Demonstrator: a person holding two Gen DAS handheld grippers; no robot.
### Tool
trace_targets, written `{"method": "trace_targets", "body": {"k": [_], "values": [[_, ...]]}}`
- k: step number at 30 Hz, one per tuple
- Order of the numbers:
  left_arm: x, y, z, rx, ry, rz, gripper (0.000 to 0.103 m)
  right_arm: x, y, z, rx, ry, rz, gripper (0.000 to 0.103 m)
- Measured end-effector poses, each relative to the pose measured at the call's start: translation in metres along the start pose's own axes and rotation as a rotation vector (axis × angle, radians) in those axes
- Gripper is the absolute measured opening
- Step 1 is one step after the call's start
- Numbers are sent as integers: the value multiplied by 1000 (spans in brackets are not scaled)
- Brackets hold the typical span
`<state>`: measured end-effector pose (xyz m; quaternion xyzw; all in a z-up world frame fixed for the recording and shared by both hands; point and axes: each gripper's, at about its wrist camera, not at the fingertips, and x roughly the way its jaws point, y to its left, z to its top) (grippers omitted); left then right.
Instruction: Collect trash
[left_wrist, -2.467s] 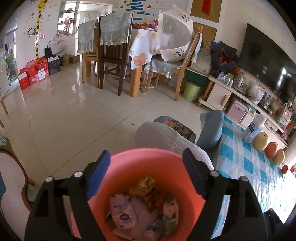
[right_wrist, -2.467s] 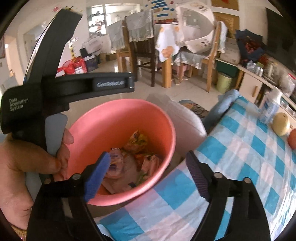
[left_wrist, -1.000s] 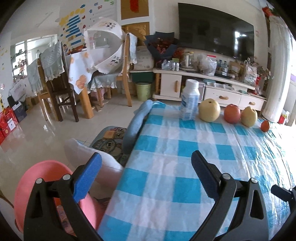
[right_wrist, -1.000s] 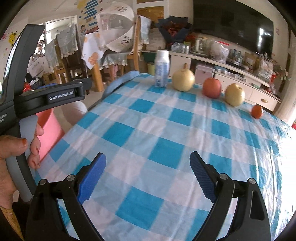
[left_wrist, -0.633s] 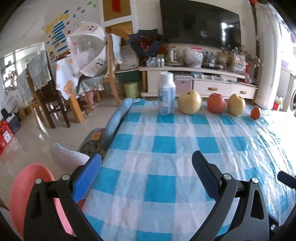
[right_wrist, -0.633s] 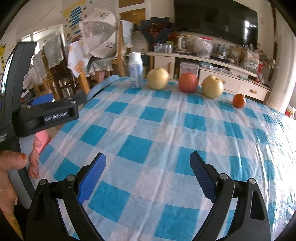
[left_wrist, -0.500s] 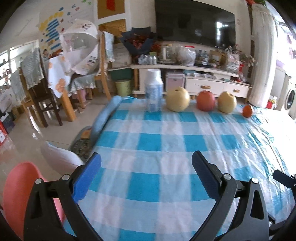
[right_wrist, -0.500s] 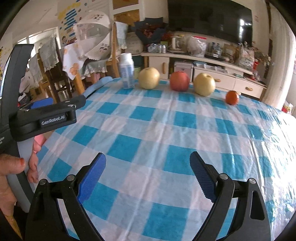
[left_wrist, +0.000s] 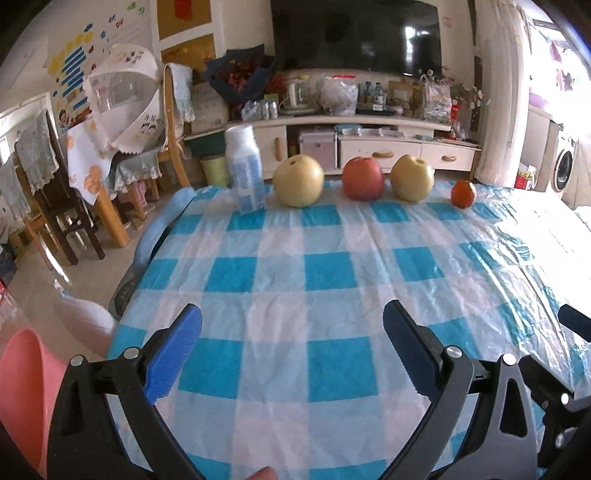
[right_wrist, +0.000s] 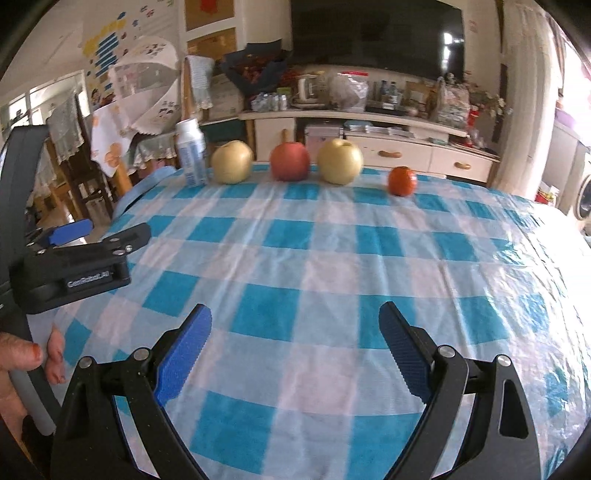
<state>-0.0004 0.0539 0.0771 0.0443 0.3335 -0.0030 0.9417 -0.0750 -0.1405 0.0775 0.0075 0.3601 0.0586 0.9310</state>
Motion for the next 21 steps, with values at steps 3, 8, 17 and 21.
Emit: {"method": "trace_targets", "body": {"k": [3, 8, 17, 21], "values": [[2, -14, 0, 34, -1, 9, 99, -1, -16, -1, 29, 0, -9, 91], [3, -40, -3, 99, -3, 14, 99, -2, -32, -4, 38, -1, -34, 91], [9, -69, -7, 65, 39, -62, 99, -11, -59, -5, 28, -33, -93, 91], [13, -77, -9, 41, 61, -102, 99, -11, -65, -5, 23, -35, -102, 91]]}}
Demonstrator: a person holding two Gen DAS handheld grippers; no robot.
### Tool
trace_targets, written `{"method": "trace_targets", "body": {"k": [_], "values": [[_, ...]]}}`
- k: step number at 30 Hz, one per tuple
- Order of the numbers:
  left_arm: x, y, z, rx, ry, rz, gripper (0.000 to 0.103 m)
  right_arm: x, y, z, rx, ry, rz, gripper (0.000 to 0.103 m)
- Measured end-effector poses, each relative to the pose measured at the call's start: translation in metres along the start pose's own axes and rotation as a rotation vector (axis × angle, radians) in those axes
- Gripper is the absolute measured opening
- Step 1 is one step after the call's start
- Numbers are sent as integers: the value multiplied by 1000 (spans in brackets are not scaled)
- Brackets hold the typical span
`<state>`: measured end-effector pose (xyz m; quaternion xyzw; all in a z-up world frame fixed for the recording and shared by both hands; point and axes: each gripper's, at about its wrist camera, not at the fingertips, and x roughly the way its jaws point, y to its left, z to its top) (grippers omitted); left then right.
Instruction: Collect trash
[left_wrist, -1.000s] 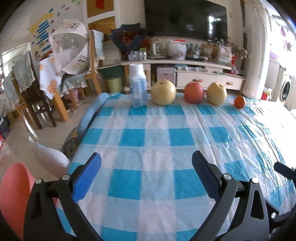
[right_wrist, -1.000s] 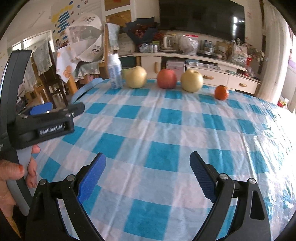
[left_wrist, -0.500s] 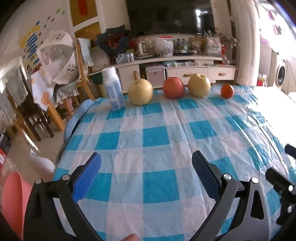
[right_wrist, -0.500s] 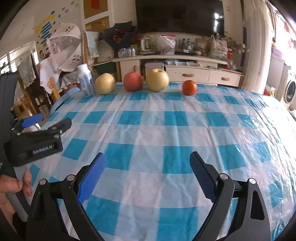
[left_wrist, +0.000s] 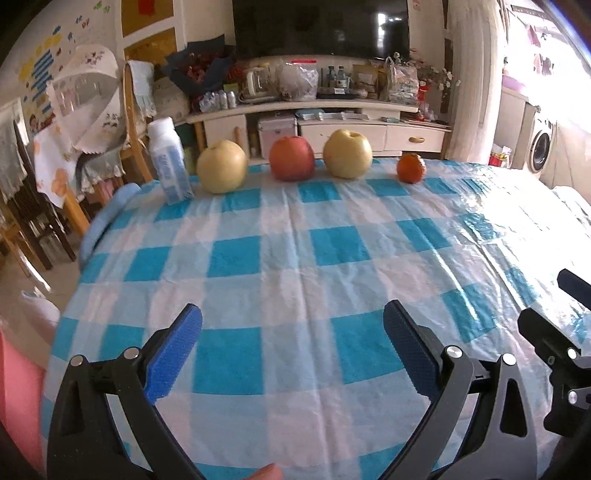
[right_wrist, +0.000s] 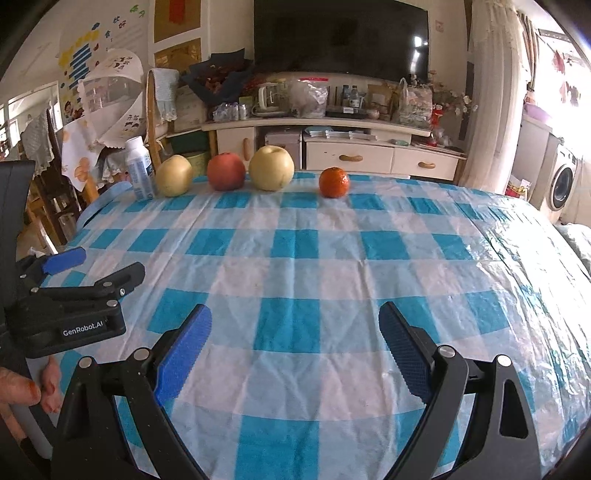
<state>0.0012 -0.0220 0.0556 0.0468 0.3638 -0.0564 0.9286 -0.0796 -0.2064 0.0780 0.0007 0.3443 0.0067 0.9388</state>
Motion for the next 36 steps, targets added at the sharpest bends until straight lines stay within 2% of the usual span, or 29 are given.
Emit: {"method": "trace_targets", "body": {"k": [10, 23, 30, 33, 36], "values": [[6, -17, -5, 6, 15, -6, 99, 1, -2, -1, -31, 1, -8, 91], [7, -14, -4, -2, 20, 13, 99, 5, 1, -1, -41, 10, -4, 91], [8, -13, -5, -4, 15, -4, 99, 8, 4, -2, -46, 15, 3, 91], [9, -11, -7, -14, 14, -24, 99, 13, 5, -2, -40, 32, 7, 91], [16, -12, -10, -21, 53, -33, 99, 25, 5, -2, -19, 72, 7, 91]]}}
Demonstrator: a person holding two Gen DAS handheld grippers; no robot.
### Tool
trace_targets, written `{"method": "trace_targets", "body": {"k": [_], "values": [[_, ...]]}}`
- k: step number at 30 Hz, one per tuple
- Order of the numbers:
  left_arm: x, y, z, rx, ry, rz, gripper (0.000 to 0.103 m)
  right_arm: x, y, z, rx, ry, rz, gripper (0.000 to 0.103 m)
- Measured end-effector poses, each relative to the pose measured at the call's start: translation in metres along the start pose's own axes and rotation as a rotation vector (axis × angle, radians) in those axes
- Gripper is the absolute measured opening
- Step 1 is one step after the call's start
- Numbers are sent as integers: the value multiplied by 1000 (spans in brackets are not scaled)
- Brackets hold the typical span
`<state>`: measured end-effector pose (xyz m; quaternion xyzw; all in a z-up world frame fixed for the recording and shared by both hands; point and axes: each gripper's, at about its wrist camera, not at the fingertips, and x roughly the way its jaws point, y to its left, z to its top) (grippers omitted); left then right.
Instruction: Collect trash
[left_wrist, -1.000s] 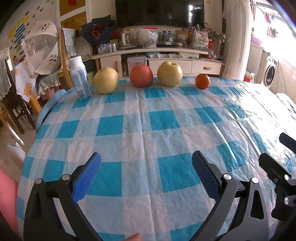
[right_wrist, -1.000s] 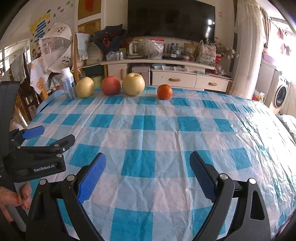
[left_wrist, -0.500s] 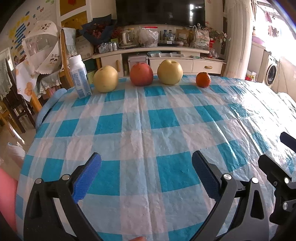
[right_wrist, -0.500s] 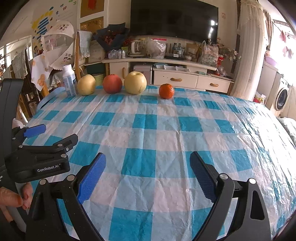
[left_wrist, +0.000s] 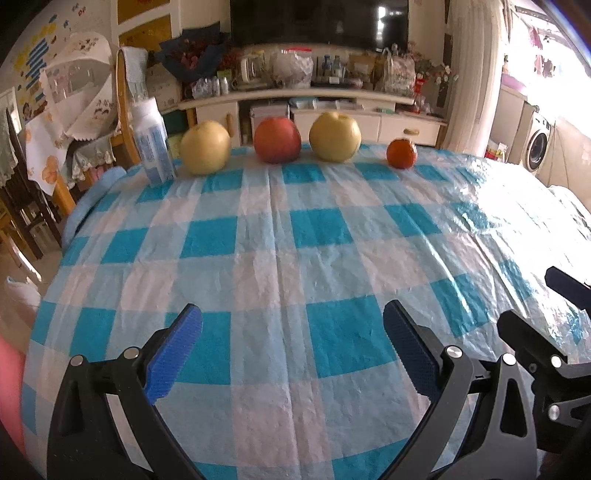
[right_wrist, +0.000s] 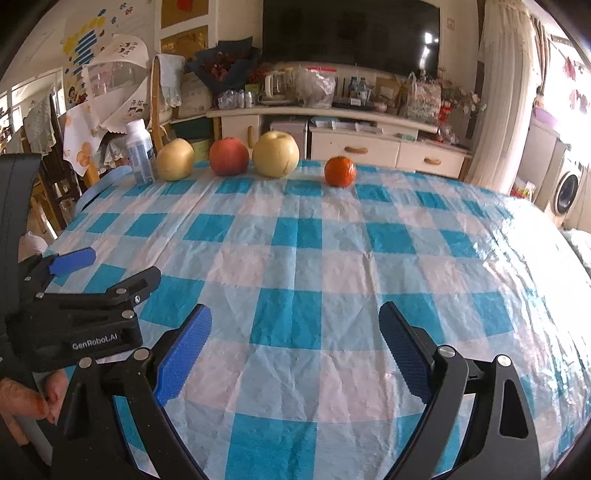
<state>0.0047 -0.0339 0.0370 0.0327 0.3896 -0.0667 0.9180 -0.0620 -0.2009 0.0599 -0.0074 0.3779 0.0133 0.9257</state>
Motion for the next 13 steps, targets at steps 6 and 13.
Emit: {"method": "trace_targets", "body": {"k": [6, 13], "values": [[28, 1, -7, -41, 135, -15, 99, 36, -2, -2, 48, 125, -35, 91], [35, 3, -7, -57, 141, 53, 99, 57, -8, -4, 98, 175, -41, 94]]}}
